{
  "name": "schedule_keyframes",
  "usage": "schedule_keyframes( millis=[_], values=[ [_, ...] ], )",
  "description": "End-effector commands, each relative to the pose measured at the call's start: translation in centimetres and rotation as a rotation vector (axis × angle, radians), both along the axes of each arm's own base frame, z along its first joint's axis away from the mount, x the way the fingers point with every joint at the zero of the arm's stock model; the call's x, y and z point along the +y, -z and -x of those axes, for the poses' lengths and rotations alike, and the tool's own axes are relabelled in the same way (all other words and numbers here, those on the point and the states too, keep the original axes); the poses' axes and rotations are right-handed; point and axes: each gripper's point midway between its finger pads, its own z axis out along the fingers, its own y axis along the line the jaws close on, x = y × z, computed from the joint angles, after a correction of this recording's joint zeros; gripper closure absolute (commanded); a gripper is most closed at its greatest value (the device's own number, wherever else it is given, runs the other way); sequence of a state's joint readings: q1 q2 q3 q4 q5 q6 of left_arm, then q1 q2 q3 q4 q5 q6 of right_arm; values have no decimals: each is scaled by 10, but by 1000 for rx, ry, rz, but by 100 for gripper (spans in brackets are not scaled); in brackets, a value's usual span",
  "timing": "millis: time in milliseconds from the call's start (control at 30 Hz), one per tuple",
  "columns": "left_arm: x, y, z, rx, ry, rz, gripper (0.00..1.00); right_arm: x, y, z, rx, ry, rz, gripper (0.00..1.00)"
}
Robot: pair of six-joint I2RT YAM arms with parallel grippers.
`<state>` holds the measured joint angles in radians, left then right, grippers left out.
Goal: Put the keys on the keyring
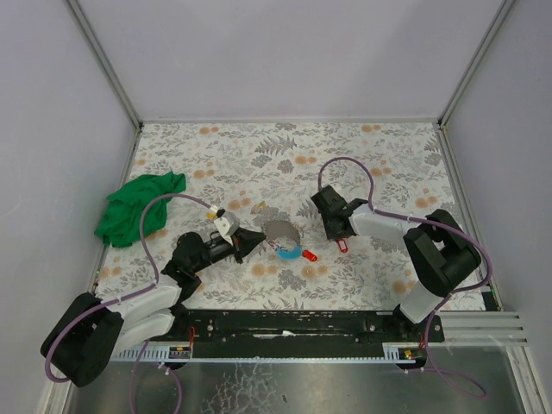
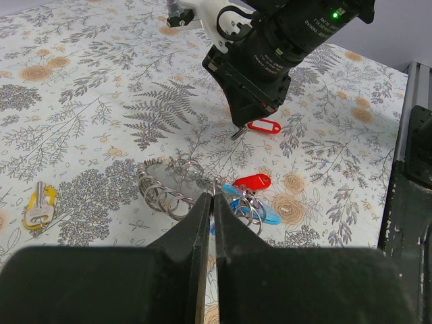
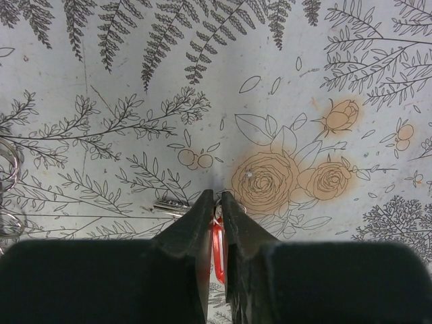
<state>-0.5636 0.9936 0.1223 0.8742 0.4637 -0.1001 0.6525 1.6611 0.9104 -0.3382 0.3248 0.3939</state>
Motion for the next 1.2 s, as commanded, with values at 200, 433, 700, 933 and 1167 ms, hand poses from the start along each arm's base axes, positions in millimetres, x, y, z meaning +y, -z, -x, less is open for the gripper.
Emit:
schedule_keyframes(
  millis=[200, 433, 700, 933, 1167],
  values=[
    [-4, -29, -6, -78, 2, 55, 100, -3, -8, -7, -46, 26, -4, 88],
    [-3, -29, -6, -78, 1, 55, 100, 15, -29, -15, -110, -35, -104, 100],
    [-3, -29, -6, -79, 0, 56, 100, 52, -60, -24, -233, -158, -316, 100],
    [-3, -30, -5, -83, -1, 58, 100, 71, -59, -23, -331, -252, -464, 99],
    [-2, -31, -4, -83, 1, 61, 100, 77, -56, -27, -417, -265, -664, 97]
  ],
)
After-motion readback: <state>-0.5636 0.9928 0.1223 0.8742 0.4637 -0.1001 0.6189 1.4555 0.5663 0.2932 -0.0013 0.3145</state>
